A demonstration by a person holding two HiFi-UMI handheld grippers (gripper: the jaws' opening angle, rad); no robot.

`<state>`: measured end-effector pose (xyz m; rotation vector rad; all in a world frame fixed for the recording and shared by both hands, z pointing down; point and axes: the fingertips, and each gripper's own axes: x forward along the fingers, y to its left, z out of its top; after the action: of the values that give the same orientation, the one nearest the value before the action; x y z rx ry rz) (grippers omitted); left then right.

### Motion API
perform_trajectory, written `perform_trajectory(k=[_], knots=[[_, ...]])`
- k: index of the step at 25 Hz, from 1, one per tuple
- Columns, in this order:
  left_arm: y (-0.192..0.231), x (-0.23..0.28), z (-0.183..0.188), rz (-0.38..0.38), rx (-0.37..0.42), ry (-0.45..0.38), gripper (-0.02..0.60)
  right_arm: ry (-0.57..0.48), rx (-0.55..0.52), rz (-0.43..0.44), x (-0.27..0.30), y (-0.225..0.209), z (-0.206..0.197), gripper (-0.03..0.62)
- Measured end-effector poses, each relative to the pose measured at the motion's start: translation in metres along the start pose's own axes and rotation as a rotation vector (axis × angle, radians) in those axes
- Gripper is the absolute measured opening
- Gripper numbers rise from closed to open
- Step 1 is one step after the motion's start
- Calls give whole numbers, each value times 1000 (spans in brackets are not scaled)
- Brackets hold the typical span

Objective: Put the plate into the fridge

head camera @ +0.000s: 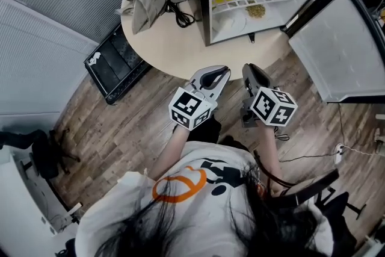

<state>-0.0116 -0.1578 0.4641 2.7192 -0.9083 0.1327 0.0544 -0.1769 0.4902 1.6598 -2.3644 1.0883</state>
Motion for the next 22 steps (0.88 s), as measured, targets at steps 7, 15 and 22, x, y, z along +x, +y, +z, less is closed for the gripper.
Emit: perform_trajectory(k=[7, 15, 22], knots=[[-35, -11, -6, 58, 15, 2, 18, 14, -41, 53, -38, 1, -10, 71], [-77, -19, -11, 93, 47, 2, 18, 24, -66, 86, -78, -6, -25, 67], [-113, -34, -20, 118, 54, -2, 18, 39, -80, 111, -112, -8, -44, 64]])
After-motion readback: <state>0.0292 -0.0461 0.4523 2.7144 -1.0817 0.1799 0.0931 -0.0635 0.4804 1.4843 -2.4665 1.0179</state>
